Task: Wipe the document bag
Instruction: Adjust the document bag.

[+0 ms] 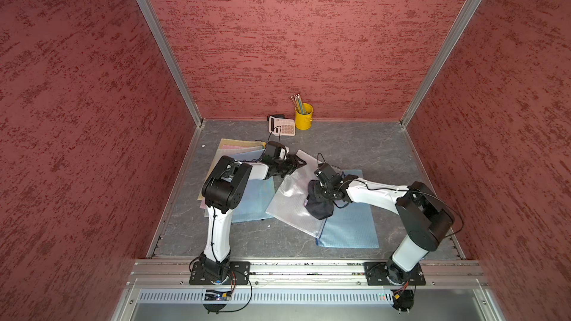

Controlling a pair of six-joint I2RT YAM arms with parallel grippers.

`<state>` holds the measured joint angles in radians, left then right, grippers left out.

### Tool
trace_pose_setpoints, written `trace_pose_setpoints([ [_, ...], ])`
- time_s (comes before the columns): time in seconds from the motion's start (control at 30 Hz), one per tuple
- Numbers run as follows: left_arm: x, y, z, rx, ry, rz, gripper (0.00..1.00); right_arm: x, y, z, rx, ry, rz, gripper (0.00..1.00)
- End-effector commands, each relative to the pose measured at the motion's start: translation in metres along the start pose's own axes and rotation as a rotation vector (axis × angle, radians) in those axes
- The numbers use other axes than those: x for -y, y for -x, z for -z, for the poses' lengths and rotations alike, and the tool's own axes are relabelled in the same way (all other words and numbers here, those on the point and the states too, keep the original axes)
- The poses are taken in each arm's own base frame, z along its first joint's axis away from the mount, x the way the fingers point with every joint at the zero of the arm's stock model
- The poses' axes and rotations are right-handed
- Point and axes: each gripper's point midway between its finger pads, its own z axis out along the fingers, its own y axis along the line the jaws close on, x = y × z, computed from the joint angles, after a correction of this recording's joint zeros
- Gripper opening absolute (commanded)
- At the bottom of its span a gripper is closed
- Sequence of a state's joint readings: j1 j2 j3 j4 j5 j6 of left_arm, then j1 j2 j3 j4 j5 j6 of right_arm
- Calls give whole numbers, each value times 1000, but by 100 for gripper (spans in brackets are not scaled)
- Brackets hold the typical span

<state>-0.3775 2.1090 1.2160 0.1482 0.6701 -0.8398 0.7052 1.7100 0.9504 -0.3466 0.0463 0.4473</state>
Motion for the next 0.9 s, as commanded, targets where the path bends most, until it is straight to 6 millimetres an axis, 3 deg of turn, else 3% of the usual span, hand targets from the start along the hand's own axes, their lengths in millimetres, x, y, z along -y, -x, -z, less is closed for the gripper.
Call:
trace_pose_setpoints([
  [0.0, -28, -11, 5, -145, 60, -48, 65, 7, -27, -15, -88, -8, 46, 0],
  [0.13, -29, -6, 6, -209, 25, -58, 67, 17, -40, -31, -154, -62, 43, 0],
  [0.33, -33, -1, -2, -255, 66, -135, 55, 18, -29, -27, -121, -81, 61, 0],
  [0.57, -23, 3, -6, -277, 55, -172, 21, 20, -23, -23, -105, -100, 63, 0],
  [0.67, -18, 4, 1, -238, 46, -139, 7, 16, 7, 0, -24, -121, 62, 0],
  [0.73, -18, 2, 9, -180, 46, -73, 0, 4, 42, 31, 71, -107, 61, 0],
  [0.8, -18, -4, 15, -118, 45, 2, 0, -14, 76, 60, 170, -55, 58, 0],
  [0.87, -19, -13, 19, -61, 25, 64, 0, -32, 101, 74, 237, 8, 53, 0],
])
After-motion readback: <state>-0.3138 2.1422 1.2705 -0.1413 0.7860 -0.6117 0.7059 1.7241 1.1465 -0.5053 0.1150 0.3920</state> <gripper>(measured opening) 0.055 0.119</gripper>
